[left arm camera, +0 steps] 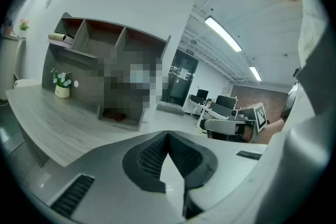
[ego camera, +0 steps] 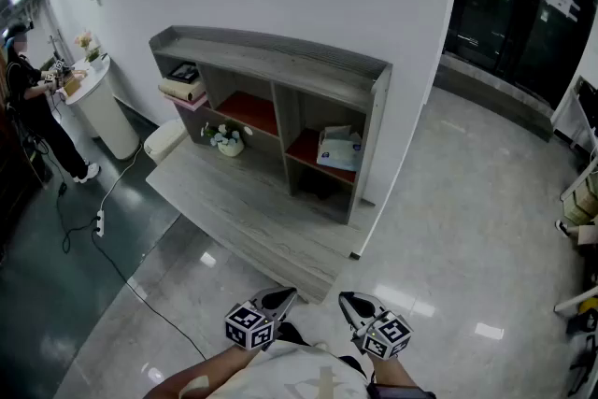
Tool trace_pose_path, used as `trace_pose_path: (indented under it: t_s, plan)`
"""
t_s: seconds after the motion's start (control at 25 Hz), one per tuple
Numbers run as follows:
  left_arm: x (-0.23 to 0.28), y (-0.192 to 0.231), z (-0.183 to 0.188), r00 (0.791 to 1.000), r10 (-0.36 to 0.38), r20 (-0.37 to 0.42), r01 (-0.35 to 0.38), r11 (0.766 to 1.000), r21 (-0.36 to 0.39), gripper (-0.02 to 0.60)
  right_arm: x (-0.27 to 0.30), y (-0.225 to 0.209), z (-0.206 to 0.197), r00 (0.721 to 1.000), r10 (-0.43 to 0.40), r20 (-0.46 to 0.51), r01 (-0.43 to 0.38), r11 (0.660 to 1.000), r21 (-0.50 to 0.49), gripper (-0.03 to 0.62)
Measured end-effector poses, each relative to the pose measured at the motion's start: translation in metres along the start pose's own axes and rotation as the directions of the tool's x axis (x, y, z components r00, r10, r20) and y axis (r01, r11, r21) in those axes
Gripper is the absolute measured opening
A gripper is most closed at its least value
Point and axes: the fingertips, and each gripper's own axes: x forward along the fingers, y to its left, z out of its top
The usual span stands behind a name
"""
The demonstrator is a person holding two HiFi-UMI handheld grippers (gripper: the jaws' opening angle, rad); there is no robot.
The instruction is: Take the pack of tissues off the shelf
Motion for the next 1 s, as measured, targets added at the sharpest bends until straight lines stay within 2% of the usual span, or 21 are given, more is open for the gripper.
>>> trace_pose_path:
  t_s: [0.28, 1.0]
  plan:
    - [-0.013, -0.009, 0.003, 1.000, -0.005, 0.000, 0.005, 1.000, 0.002, 0.014, -0.014, 0.018, -0.009, 1.000, -0.013, -0.012, 0.013, 1.000, 0.015, 0.003]
    - [-0.039, -0.010, -0.029, 0.999, 0.034, 0.011, -0.033, 0.999, -0.035, 0.014, -0.017, 0.034, -0.037, 0.999, -0.014, -0.040, 0.015, 1.000, 0.025, 0.005]
